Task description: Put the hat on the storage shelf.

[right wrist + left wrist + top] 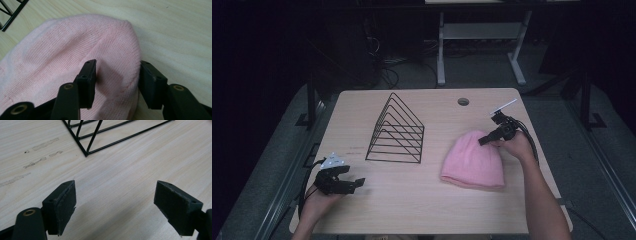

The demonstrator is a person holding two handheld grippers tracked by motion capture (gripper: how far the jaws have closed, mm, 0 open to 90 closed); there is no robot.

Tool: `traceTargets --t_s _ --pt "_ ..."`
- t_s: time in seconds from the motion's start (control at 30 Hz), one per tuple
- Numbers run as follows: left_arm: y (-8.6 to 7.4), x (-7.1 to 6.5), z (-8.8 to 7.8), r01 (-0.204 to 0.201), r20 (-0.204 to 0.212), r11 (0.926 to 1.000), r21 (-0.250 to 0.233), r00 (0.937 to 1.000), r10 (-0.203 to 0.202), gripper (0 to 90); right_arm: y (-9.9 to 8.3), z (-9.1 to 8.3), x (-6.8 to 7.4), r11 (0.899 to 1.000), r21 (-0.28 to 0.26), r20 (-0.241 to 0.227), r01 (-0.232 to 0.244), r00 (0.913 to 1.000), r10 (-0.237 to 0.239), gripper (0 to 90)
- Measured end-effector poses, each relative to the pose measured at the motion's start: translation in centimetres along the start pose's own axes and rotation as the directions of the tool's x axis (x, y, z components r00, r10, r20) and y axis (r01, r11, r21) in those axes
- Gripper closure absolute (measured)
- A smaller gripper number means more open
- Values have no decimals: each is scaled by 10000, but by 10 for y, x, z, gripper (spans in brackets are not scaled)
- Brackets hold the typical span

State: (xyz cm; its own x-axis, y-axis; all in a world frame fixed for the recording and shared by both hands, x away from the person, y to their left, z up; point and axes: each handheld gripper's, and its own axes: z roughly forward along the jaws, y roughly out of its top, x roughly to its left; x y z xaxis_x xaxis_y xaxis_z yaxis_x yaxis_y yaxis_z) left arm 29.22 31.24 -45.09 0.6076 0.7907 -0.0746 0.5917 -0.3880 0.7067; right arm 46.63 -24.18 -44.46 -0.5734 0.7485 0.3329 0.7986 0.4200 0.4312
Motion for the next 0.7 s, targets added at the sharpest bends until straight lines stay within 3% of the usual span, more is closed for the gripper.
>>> traceTargets --t_s 0.4,0.7 --pt "0 -1 0 -97 0 9999 77 10000 97 179 -1 4 0 9999 69 -275 -91 9996 93 709" --pt "0 -3 -1 -34 1 10000 44 10000 34 180 -6 -2 0 9985 -454 -815 -318 9963 280 786"
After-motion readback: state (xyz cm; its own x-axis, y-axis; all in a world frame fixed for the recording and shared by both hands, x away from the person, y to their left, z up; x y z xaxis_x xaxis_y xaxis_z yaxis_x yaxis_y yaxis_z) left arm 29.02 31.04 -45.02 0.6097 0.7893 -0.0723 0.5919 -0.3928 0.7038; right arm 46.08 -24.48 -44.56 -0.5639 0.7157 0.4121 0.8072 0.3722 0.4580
